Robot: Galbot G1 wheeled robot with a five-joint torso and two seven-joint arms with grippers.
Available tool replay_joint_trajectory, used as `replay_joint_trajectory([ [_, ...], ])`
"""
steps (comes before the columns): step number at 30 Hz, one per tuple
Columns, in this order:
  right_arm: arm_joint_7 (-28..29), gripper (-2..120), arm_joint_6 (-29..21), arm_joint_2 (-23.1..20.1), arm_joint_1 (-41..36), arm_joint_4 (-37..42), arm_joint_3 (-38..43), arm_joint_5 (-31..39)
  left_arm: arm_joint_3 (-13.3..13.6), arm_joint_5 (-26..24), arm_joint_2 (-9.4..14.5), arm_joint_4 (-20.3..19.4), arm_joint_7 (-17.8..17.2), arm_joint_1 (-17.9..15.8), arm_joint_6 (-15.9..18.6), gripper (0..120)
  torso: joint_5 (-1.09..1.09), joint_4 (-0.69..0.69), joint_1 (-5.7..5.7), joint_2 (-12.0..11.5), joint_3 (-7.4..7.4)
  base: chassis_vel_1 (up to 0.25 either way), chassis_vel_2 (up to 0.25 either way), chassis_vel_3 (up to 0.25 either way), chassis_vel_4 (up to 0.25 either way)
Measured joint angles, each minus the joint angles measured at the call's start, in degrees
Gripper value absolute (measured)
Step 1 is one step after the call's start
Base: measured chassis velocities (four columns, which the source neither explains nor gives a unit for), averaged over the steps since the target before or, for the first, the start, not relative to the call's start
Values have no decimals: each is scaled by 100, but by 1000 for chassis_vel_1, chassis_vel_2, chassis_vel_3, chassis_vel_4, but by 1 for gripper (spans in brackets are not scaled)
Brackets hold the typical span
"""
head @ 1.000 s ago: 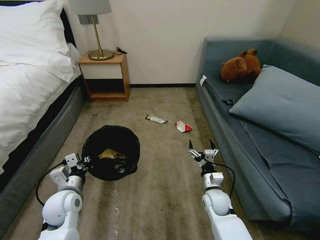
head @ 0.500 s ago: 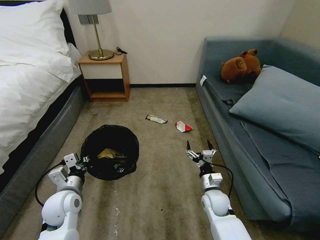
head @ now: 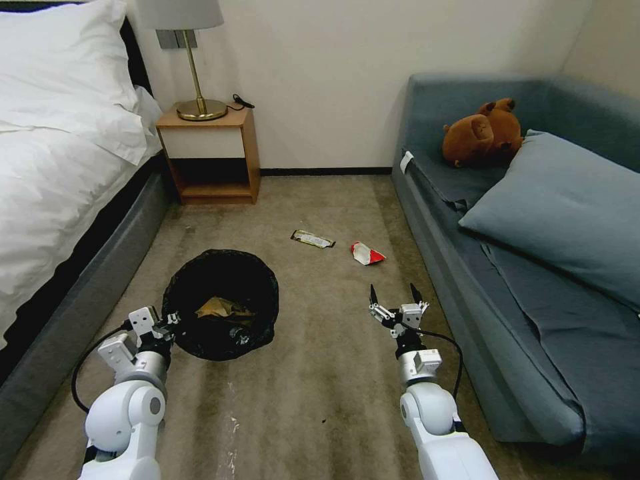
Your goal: Pick up the trash bin, then pick up the garbage on the floor and place it into the trash bin.
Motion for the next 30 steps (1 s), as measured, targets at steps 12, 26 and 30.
replay_joint_trajectory([
  [12,-24,100,41,50,-7,-54,-9,-29,1,2,0,19,1,-5,-7,1,0,0,0,0,0,-34,25,29,-26],
  [26,-27,100,51,78,-6,-49,-28,-55,-10,10,-2,6,12,36,-39,1,0,0,0,0,0,-56,50,52,-50],
  [30,-36,100,66,82,-5,-60,-28,-57,-10,17,-2,-2,12,36,-41,1,0,0,0,0,0,-54,53,49,-54],
])
